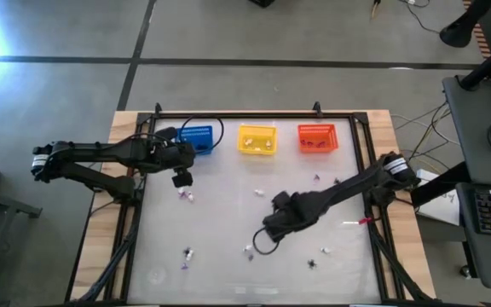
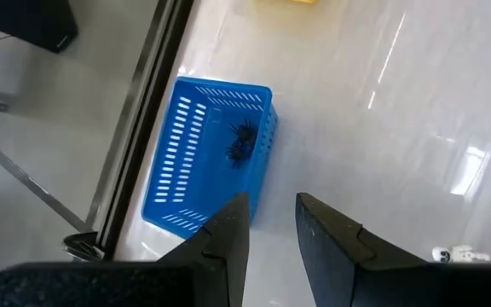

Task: Sort Halloween decoration
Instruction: Put the purple hat toy into the orange bin

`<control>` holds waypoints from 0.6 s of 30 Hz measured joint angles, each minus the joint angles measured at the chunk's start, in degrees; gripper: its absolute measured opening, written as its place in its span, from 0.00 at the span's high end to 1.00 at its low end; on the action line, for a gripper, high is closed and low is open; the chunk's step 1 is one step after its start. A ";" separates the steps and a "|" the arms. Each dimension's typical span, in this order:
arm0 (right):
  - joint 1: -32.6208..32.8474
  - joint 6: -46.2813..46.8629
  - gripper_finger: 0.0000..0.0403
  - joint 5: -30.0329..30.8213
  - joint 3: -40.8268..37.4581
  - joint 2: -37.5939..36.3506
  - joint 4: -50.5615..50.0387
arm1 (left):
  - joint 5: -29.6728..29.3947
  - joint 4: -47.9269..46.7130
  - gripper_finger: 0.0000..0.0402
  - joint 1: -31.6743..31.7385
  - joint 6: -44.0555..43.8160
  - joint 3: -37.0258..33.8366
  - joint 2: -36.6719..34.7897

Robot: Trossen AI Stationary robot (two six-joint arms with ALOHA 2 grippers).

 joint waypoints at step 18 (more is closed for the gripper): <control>-20.80 -6.54 0.98 12.17 -2.11 -13.78 -21.47 | 0.08 -2.82 0.80 0.00 5.48 0.02 0.00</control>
